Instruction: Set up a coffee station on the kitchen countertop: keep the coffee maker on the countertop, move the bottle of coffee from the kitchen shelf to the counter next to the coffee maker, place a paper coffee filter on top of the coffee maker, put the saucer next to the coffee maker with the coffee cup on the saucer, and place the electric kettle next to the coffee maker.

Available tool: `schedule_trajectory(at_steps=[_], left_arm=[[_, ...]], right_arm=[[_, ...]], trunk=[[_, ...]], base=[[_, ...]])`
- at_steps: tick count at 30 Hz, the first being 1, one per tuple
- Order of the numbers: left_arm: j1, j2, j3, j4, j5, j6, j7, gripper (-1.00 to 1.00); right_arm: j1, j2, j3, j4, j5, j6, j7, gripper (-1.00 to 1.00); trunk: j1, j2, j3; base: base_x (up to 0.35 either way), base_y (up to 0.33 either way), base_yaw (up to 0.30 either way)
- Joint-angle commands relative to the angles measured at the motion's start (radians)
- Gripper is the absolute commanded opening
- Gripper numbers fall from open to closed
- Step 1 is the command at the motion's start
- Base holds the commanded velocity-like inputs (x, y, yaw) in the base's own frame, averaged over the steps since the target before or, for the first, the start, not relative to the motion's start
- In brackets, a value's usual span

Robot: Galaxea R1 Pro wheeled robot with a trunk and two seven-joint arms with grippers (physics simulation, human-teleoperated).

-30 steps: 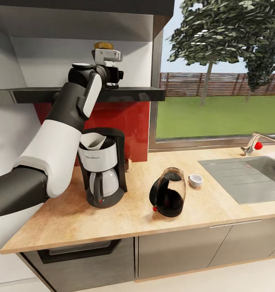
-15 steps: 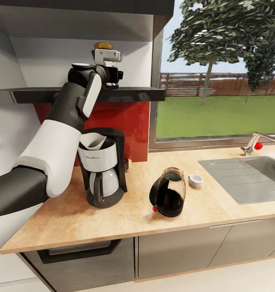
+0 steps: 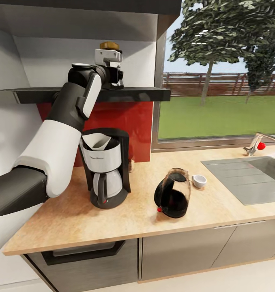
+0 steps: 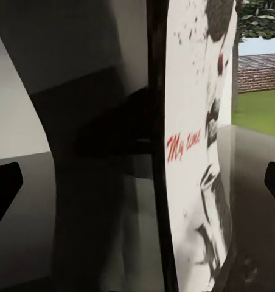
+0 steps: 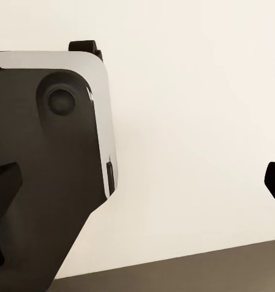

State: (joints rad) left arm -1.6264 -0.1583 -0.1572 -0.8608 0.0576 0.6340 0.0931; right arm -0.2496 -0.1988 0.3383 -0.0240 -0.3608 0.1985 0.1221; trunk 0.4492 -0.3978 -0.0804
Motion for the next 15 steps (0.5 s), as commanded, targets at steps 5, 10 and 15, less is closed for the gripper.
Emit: schedule_trajectory(at_steps=[5, 10, 15], left_arm=[[-0.001, 0.0, -0.003, -0.002, 0.007, 0.004, 0.008, 1.0], [-0.001, 0.0, -0.004, -0.003, 0.007, 0.003, 0.008, 1.0], [-0.001, 0.0, -0.004, -0.003, 0.008, 0.003, 0.008, 1.0]], right_arm=[[0.0, -0.001, 0.008, -0.002, -0.009, 0.006, 0.002, 1.0], [0.0, -0.001, 0.008, -0.002, -0.009, 0.006, 0.002, 1.0], [0.0, -0.001, 0.008, -0.002, -0.009, 0.006, 0.002, 1.0]], trunk=[[0.001, -0.002, -0.002], [0.001, -0.002, -0.002], [0.001, -0.002, -0.002]], base=[[0.143, 0.002, 0.0], [0.036, 0.0, 0.0], [0.006, 0.0, 0.0]])
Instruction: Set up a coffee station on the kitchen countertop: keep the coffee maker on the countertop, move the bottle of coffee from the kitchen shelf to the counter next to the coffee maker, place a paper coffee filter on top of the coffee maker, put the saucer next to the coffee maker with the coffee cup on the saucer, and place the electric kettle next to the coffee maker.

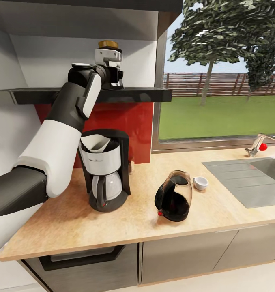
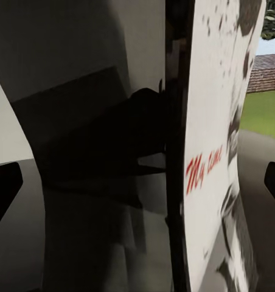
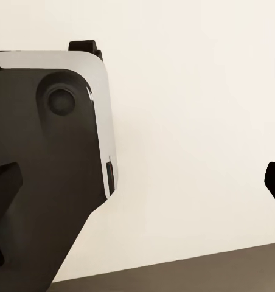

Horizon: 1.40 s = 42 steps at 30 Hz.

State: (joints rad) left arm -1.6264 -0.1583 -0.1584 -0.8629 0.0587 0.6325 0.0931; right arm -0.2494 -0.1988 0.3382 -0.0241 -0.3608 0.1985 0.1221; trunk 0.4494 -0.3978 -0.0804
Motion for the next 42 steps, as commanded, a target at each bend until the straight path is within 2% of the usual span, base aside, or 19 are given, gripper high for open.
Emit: schedule_trajectory(at_steps=[1, 29, 30, 42], left_arm=[[-0.001, 0.0, -0.003, -0.001, 0.006, 0.004, 0.008, 1.0], [-0.001, 0.002, -0.006, 0.012, -0.002, 0.006, 0.006, 1.0], [-0.001, 0.002, -0.005, 0.013, -0.001, 0.006, 0.006, -1.0], [0.0, 0.008, -0.004, 0.003, 0.006, 0.006, 0.002, -1.0]], right_arm=[[0.0, -0.001, 0.008, -0.002, -0.009, 0.006, 0.002, 1.0], [-0.001, -0.001, 0.008, -0.002, -0.009, 0.006, 0.002, 1.0], [-0.001, -0.001, 0.008, -0.002, -0.009, 0.006, 0.002, 1.0], [-0.001, -0.001, 0.008, -0.002, -0.009, 0.006, 0.002, 1.0]], trunk=[[0.001, -0.002, -0.002], [0.001, -0.002, -0.002], [0.001, -0.002, -0.002], [0.001, -0.002, -0.002]], base=[[0.002, 0.0, 0.0], [0.0, 0.0, 0.0], [0.0, 0.0, 0.0], [0.0, 0.0, 0.0]])
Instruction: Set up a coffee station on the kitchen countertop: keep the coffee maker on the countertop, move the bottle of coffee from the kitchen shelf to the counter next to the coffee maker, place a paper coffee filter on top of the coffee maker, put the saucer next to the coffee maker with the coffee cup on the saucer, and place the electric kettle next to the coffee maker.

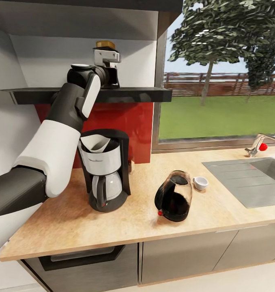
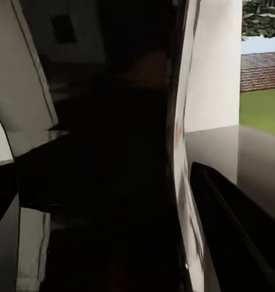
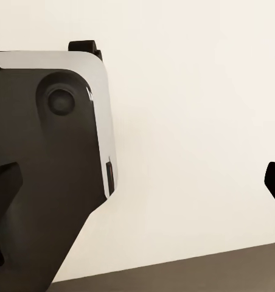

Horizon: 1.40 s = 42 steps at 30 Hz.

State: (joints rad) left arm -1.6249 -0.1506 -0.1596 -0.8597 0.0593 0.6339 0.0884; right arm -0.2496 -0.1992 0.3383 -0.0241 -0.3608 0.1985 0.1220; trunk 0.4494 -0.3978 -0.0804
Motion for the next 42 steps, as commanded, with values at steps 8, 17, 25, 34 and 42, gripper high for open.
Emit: schedule_trajectory(at_steps=[8, 17, 25, 34, 42], left_arm=[[-0.001, 0.0, -0.002, -0.001, 0.005, 0.004, 0.007, -1.0], [-0.001, 0.0, -0.001, -0.001, 0.005, 0.004, 0.008, -1.0], [-0.001, 0.0, -0.001, -0.002, 0.005, 0.004, 0.008, -1.0], [-0.003, -0.001, -0.002, -0.001, 0.003, 0.005, 0.01, -1.0], [-0.013, -0.001, -0.003, -0.001, 0.002, 0.007, 0.01, -1.0]], right_arm=[[0.0, -0.001, 0.009, -0.002, -0.009, 0.006, 0.002, 1.0], [0.0, -0.001, 0.008, -0.002, -0.009, 0.006, 0.002, 1.0], [0.0, 0.006, 0.009, -0.005, -0.01, 0.006, 0.002, 1.0], [0.0, 0.012, 0.01, -0.019, -0.01, 0.001, 0.005, 1.0], [0.0, 0.012, 0.009, -0.042, -0.01, 0.0, 0.006, 1.0]], trunk=[[0.001, -0.002, -0.002], [0.001, -0.002, -0.002], [0.001, -0.002, -0.002], [0.001, -0.002, -0.002], [0.001, -0.002, -0.002]], base=[[0.0, 0.0, 0.0], [0.0, 0.0, 0.0], [0.0, 0.0, 0.0], [0.0, 0.0, 0.0], [0.0, 0.0, 0.0]])
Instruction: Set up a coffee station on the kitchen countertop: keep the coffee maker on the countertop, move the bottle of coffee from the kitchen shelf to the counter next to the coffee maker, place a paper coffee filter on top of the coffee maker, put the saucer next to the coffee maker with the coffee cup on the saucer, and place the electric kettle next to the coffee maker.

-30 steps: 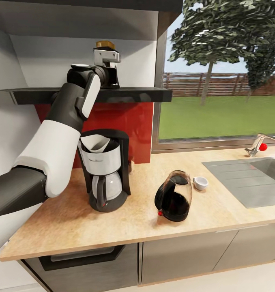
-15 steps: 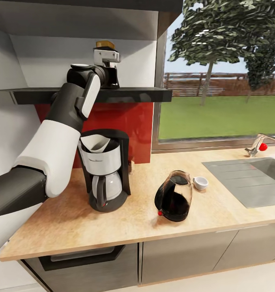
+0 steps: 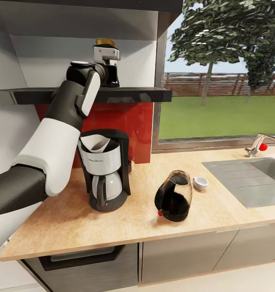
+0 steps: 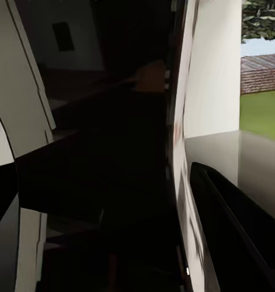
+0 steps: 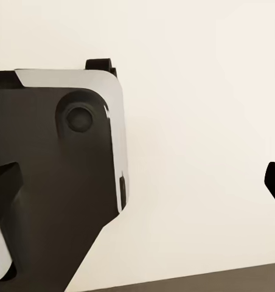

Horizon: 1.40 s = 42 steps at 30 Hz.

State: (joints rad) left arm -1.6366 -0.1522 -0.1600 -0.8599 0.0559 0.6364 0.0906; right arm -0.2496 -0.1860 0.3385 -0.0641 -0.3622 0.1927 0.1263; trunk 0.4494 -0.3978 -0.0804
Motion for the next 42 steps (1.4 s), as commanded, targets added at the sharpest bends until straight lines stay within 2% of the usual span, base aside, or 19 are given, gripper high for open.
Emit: schedule_trajectory(at_steps=[1, 12, 18, 23, 42], left_arm=[[-0.002, 0.0, -0.003, -0.001, 0.006, 0.004, 0.008, -1.0], [-0.005, 0.0, -0.003, -0.01, 0.006, 0.022, 0.008, -1.0], [0.005, 0.0, -0.006, -0.077, -0.001, 0.032, 0.008, -1.0], [0.006, 0.0, -0.009, -0.087, -0.002, 0.04, 0.008, -1.0], [0.009, 0.0, -0.006, -0.09, -0.002, 0.045, 0.008, -1.0]], right_arm=[[0.0, 0.0, 0.008, -0.003, -0.009, 0.005, 0.002, 1.0], [0.0, 0.0, 0.007, -0.005, -0.01, 0.005, 0.003, 1.0], [0.0, 0.0, 0.007, -0.005, -0.011, 0.005, 0.003, 1.0], [0.0, -0.001, 0.007, -0.005, -0.011, 0.005, 0.003, 1.0], [0.0, -0.001, 0.007, -0.005, -0.011, 0.005, 0.003, 1.0]], trunk=[[0.001, -0.002, -0.002], [0.001, -0.002, -0.002], [0.001, -0.002, -0.002], [0.001, -0.002, -0.002], [0.001, -0.002, -0.002]], base=[[0.0, 0.0, 0.0], [0.0, 0.0, 0.0], [0.0, 0.0, 0.0], [-0.023, 0.0, 0.0], [-0.308, 0.0, 0.0]])
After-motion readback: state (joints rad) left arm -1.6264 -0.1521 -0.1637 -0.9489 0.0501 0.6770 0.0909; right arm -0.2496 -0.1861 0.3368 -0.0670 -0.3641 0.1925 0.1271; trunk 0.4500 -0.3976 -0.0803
